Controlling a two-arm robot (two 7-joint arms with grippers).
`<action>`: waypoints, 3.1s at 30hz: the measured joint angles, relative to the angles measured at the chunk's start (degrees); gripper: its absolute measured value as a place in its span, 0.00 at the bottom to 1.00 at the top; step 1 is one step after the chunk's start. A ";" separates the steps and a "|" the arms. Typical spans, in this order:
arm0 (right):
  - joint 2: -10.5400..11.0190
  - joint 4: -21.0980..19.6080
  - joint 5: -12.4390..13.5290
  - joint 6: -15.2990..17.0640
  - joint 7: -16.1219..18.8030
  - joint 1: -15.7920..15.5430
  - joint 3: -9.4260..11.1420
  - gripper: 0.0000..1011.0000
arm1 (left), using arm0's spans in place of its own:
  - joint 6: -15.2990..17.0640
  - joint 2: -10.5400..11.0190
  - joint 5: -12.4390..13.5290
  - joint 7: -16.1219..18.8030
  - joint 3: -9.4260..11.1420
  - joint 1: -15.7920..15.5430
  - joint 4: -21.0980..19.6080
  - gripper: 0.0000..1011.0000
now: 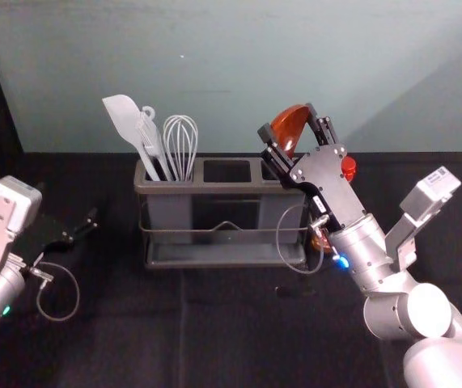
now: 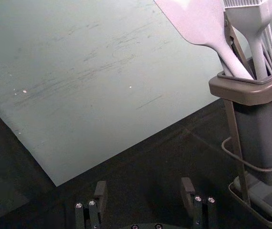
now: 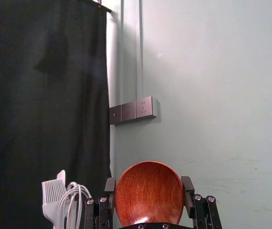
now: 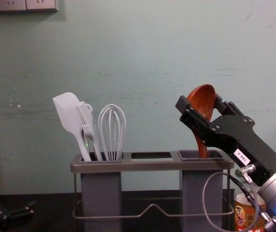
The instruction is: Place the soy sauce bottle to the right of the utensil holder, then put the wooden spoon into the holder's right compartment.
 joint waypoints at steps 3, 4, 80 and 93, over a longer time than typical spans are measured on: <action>0.09 -0.23 -0.14 0.26 -0.24 -0.07 -0.03 0.83 | 0.00 0.00 0.00 0.00 0.00 0.00 0.00 1.00; 0.11 -0.34 -0.17 0.36 -0.27 -0.09 -0.06 0.83 | 0.00 0.00 0.00 0.00 0.00 0.00 0.00 1.00; 11.12 -40.94 -21.95 31.98 -26.73 -17.39 9.73 0.99 | 0.00 0.00 0.00 0.00 0.00 0.00 0.00 1.00; 11.66 -29.30 -20.71 33.62 -26.80 -15.27 12.04 0.99 | -0.01 0.00 0.00 0.00 0.00 0.00 0.00 1.00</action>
